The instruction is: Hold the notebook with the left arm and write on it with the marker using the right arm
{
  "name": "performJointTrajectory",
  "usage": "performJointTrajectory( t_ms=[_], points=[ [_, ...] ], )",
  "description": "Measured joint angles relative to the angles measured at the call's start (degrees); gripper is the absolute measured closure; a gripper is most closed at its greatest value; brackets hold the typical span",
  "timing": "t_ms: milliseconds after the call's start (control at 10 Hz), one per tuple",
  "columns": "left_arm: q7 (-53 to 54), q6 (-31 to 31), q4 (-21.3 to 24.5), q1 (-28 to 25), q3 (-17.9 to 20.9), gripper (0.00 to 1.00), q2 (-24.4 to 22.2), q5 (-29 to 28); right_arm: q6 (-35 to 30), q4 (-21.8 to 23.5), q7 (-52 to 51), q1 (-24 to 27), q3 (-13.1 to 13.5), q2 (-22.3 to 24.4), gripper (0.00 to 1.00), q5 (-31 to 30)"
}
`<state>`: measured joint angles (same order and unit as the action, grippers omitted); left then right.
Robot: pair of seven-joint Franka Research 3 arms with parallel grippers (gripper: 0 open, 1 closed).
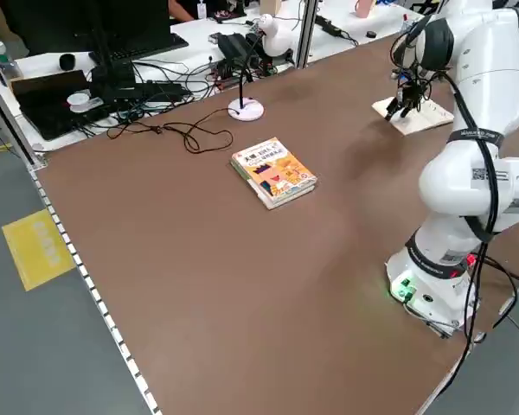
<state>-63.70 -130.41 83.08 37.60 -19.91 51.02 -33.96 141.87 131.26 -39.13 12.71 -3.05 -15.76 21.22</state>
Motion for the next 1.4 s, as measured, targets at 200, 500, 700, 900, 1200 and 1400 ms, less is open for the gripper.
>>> performJointTrajectory(
  t_ms=[200,500,700,900,1200,1400],
  points=[
    [0.0,0.0,-0.2,-0.1,-0.1,0.00,-0.5,0.0,10.7,4.8,0.4,0.4,0.1,0.0,0.84,1.1],
    [0.2,0.5,-0.3,-0.3,-0.1,0.00,-2.2,0.1,15.6,8.4,0.8,0.4,0.1,0.0,0.84,4.7],
    [2.5,2.9,-0.6,-0.6,-0.2,0.00,-4.4,1.4,15.6,8.5,1.6,0.4,0.0,0.0,0.84,5.7],
    [8.6,5.8,-1.1,-2.2,-0.2,0.00,-7.7,5.7,15.6,8.5,2.3,0.4,0.0,0.0,0.84,5.8],
    [20.6,10.3,-1.5,-7.6,-0.3,0.00,-14.2,13.1,15.6,8.5,2.6,0.4,0.0,0.0,0.80,5.8],
    [26.3,12.7,-1.5,-11.2,-0.4,0.00,-17.9,15.8,15.6,8.5,2.6,0.4,0.0,0.0,0.63,5.8]
  ],
)
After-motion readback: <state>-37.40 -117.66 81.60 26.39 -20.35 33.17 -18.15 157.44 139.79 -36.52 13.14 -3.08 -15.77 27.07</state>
